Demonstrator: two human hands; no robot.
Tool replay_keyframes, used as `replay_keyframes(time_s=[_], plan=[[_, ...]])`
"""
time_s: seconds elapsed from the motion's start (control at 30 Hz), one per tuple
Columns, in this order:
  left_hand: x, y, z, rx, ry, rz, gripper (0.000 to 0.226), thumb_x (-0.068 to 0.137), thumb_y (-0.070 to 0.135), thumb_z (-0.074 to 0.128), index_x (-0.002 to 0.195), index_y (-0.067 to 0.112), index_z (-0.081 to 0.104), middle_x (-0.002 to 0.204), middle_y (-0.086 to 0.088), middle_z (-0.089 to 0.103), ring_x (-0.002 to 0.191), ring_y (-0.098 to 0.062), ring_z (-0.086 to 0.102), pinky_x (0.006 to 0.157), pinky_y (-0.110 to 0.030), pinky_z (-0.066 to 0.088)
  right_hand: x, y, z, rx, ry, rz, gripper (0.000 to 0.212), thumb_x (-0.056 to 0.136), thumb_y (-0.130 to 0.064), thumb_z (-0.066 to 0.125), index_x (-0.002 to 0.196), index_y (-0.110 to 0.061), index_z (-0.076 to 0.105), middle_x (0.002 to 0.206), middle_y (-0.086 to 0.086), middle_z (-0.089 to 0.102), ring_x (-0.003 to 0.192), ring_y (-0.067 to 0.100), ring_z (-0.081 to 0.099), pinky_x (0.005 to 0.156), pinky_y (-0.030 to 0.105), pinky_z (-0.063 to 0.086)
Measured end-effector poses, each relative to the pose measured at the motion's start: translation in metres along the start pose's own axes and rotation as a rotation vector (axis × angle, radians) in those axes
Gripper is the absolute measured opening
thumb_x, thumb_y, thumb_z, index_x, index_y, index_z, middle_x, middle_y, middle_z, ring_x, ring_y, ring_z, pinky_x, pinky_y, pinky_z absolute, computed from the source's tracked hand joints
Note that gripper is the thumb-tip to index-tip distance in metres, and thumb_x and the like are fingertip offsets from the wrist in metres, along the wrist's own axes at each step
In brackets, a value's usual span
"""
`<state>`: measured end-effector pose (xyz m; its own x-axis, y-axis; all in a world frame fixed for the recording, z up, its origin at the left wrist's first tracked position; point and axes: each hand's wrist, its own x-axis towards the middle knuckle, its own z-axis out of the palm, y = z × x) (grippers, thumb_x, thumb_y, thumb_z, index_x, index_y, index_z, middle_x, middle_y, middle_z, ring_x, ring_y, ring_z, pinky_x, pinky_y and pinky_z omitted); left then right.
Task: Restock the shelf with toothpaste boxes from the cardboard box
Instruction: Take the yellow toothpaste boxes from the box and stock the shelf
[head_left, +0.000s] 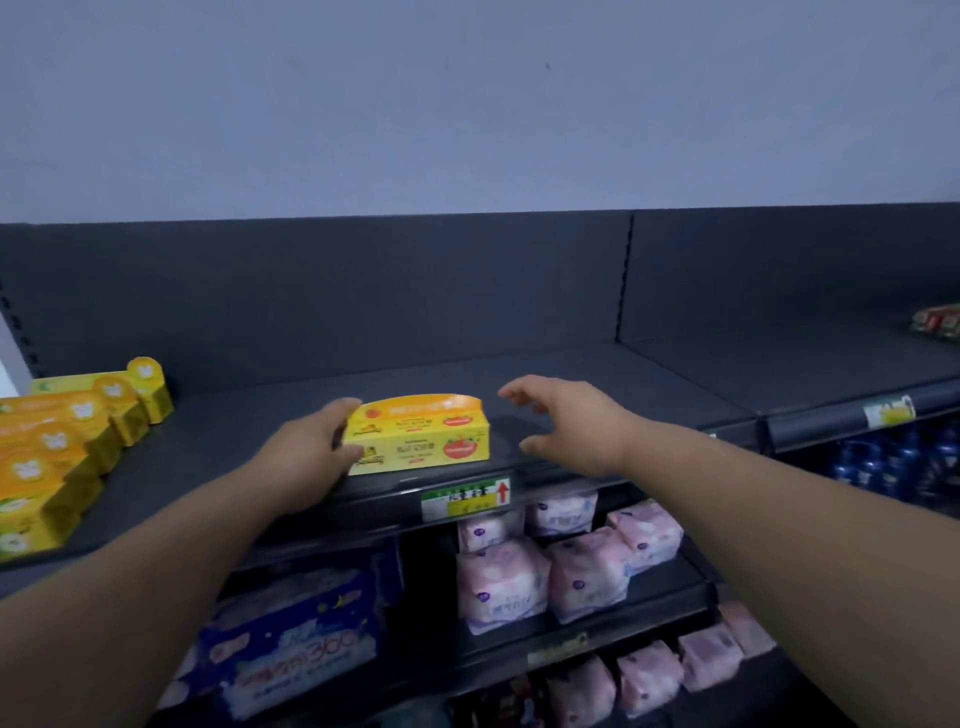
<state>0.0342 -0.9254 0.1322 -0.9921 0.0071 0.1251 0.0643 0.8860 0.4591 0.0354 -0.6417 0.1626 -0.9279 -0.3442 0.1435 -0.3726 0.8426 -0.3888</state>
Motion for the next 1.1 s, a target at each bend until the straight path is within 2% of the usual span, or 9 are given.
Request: replay_keyframes(time_s=[0.17, 0.27, 0.37, 0.53, 0.87, 1.1], plan=[[-0.01, 0.006, 0.001, -0.024, 0.034, -0.028, 0.049, 0.095, 0.023, 0.057, 0.14, 0.031, 0.039, 0.122, 0.006, 0.062, 0.1, -0.015, 0.059, 0.085, -0.03, 0.044, -0.023, 0.021, -0.006, 0.045, 0.017, -0.063, 0.054, 0.091, -0.019, 0.067, 0.14, -0.027, 0.045, 0.14, -0.005, 0.05, 0.127, 0.013, 0.047, 0.105, 0.024, 0.036], [-0.016, 0.01, -0.001, -0.022, 0.044, -0.04, 0.046, 0.095, 0.02, 0.057, 0.137, 0.03, 0.042, 0.109, 0.009, 0.059, 0.096, -0.011, 0.056, 0.082, -0.028, 0.041, -0.026, 0.02, -0.004, 0.026, 0.008, -0.112, 0.054, 0.091, -0.02, 0.067, 0.14, -0.026, 0.046, 0.14, -0.004, 0.051, 0.127, 0.014, 0.047, 0.105, 0.025, 0.036], [-0.02, 0.008, -0.005, 0.031, 0.036, -0.041, 0.046, 0.095, 0.021, 0.056, 0.137, 0.031, 0.04, 0.119, 0.005, 0.062, 0.105, -0.014, 0.058, 0.085, -0.03, 0.043, -0.028, 0.015, -0.001, 0.04, 0.016, -0.128, 0.053, 0.092, -0.02, 0.066, 0.14, -0.027, 0.045, 0.14, -0.005, 0.05, 0.126, 0.012, 0.047, 0.102, 0.022, 0.035], [-0.019, -0.005, -0.018, 0.062, 0.008, -0.025, 0.044, 0.095, 0.023, 0.056, 0.135, 0.031, 0.041, 0.121, 0.003, 0.063, 0.104, -0.014, 0.058, 0.085, -0.032, 0.045, -0.027, 0.001, 0.008, 0.051, 0.027, -0.105, 0.052, 0.092, -0.019, 0.065, 0.14, -0.027, 0.045, 0.142, -0.005, 0.048, 0.128, 0.012, 0.046, 0.102, 0.022, 0.035], [-0.037, -0.054, -0.047, 0.133, -0.032, -0.039, 0.052, 0.095, 0.027, 0.055, 0.141, 0.029, 0.032, 0.128, 0.001, 0.06, 0.111, -0.018, 0.059, 0.091, -0.035, 0.049, 0.005, -0.068, 0.036, -0.007, 0.029, -0.119, 0.055, 0.091, -0.023, 0.067, 0.141, -0.027, 0.044, 0.142, -0.004, 0.048, 0.128, 0.015, 0.047, 0.106, 0.031, 0.04], [-0.041, -0.072, -0.056, 0.126, -0.061, 0.009, 0.05, 0.096, 0.03, 0.055, 0.14, 0.03, 0.031, 0.115, 0.004, 0.064, 0.097, -0.015, 0.062, 0.085, -0.035, 0.052, 0.007, -0.091, 0.047, -0.052, 0.045, -0.084, 0.056, 0.091, -0.024, 0.066, 0.142, -0.028, 0.042, 0.143, -0.004, 0.047, 0.127, 0.015, 0.046, 0.103, 0.028, 0.038]])
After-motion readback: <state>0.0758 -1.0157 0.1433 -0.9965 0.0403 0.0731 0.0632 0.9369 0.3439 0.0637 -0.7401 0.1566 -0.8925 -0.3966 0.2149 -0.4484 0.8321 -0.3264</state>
